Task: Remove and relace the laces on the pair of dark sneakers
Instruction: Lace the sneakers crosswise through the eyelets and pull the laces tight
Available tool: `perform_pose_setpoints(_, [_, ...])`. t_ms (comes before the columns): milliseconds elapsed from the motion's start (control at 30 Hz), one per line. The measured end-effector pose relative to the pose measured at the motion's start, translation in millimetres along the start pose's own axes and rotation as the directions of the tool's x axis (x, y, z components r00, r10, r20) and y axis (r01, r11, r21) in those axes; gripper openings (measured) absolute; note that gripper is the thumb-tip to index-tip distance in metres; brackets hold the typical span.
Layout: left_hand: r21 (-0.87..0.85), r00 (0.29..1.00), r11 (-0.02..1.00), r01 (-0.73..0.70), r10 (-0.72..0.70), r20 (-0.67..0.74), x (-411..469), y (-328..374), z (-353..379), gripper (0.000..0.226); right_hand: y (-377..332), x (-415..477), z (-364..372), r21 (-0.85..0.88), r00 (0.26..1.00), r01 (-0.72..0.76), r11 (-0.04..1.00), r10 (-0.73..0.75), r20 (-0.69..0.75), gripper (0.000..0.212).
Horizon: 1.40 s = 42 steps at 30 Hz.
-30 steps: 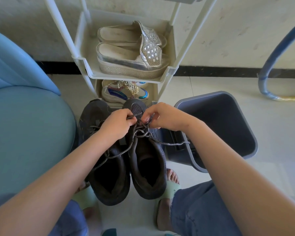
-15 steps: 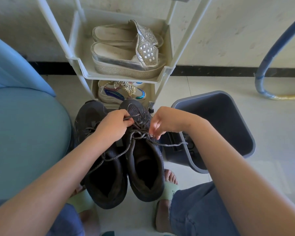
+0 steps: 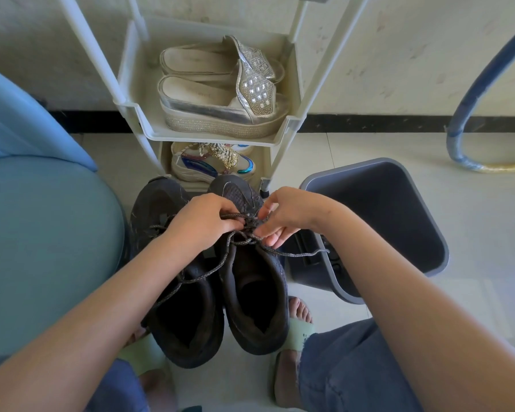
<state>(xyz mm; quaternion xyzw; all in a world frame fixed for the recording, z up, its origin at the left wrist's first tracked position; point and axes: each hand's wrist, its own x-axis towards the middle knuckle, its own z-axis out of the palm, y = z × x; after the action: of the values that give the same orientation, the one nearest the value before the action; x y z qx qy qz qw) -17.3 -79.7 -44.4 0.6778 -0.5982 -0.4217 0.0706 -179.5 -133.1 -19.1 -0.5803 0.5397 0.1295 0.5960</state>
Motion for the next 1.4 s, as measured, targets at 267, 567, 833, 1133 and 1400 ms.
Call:
perform_pose_setpoints(267, [0.038,1.0,0.999,0.02,-0.02,-0.004,-6.7,1.7,-2.1,0.008,-1.8,-1.0,-1.3,0.042,0.995,-0.096,0.994,0.096,0.007,0.024])
perform_pose_setpoints(567, [-0.034,0.998,0.999,0.023,-0.021,0.056,-8.2,-5.2,-3.9,0.01,-2.8,3.3,1.9,0.083,0.988,-0.156,0.984,0.156,0.01,0.023])
perform_pose_setpoints(833, [-0.01,0.998,1.0,-0.028,0.029,0.051,-5.9,-8.1,-2.1,0.02,-3.1,5.0,7.8,-0.001,0.984,-0.18,0.984,0.18,-0.011,0.011])
perform_pose_setpoints(1133, [0.066,0.997,0.995,-0.079,0.08,-0.006,-0.6,-4.1,3.6,0.019,-1.6,8.4,7.4,-0.008,0.991,-0.137,0.991,0.136,-0.014,0.013])
perform_pose_setpoints(1400, [0.173,0.998,0.985,-0.005,0.017,-0.068,5.7,-2.9,18.9,0.022,-0.1,7.8,6.7,-0.032,0.998,-0.068,0.997,0.068,-0.003,0.009])
